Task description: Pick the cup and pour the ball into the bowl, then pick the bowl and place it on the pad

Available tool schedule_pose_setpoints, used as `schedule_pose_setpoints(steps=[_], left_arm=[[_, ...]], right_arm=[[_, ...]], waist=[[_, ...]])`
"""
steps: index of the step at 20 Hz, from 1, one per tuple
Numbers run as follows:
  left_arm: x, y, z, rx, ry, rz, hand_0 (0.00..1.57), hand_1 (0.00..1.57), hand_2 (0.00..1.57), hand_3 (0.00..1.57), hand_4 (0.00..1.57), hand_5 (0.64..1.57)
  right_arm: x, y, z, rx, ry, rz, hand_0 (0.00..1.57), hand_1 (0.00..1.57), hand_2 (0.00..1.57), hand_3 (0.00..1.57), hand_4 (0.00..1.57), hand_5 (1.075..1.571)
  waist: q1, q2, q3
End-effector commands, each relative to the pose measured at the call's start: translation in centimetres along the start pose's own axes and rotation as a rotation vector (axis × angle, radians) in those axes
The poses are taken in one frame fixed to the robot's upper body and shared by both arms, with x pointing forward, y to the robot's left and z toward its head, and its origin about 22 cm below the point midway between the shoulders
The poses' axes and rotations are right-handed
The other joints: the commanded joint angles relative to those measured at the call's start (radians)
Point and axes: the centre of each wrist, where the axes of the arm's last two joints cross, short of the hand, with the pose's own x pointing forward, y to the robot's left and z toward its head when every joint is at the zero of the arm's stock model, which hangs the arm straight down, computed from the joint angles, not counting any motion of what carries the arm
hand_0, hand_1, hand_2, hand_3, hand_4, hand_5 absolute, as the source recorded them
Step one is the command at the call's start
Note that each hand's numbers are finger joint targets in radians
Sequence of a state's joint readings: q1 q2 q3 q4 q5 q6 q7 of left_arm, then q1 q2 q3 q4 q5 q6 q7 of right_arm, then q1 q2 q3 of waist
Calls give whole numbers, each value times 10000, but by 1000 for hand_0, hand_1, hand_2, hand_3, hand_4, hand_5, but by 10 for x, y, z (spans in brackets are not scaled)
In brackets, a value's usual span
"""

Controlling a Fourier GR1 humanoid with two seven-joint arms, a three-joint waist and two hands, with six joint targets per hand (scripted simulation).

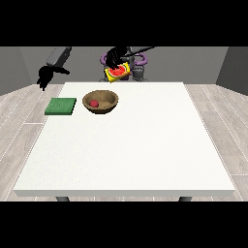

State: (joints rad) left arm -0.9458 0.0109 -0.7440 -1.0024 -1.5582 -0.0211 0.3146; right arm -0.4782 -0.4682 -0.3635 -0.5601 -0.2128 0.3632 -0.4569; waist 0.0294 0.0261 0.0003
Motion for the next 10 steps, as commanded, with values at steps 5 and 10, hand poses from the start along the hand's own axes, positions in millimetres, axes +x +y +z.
schedule_pose_setpoints(steps=[5, 10], left_arm=[[-86, -12, 17, 1882, 3408, 4693, 415, 415, 1571, 1571, 998, 1565], [-110, -40, 42, 1993, 4298, 8267, 859, 859, 1571, 1555, 925, 1555]], right_arm=[[-1, 6, -3, -559, 259, -334, 0, 0, 0, 0, 482, 1561], [27, -5, -17, -915, -336, -402, 0, 0, 0, 0, 411, 1556]], waist=[[1302, 191, -44], [1653, 1039, -50]])
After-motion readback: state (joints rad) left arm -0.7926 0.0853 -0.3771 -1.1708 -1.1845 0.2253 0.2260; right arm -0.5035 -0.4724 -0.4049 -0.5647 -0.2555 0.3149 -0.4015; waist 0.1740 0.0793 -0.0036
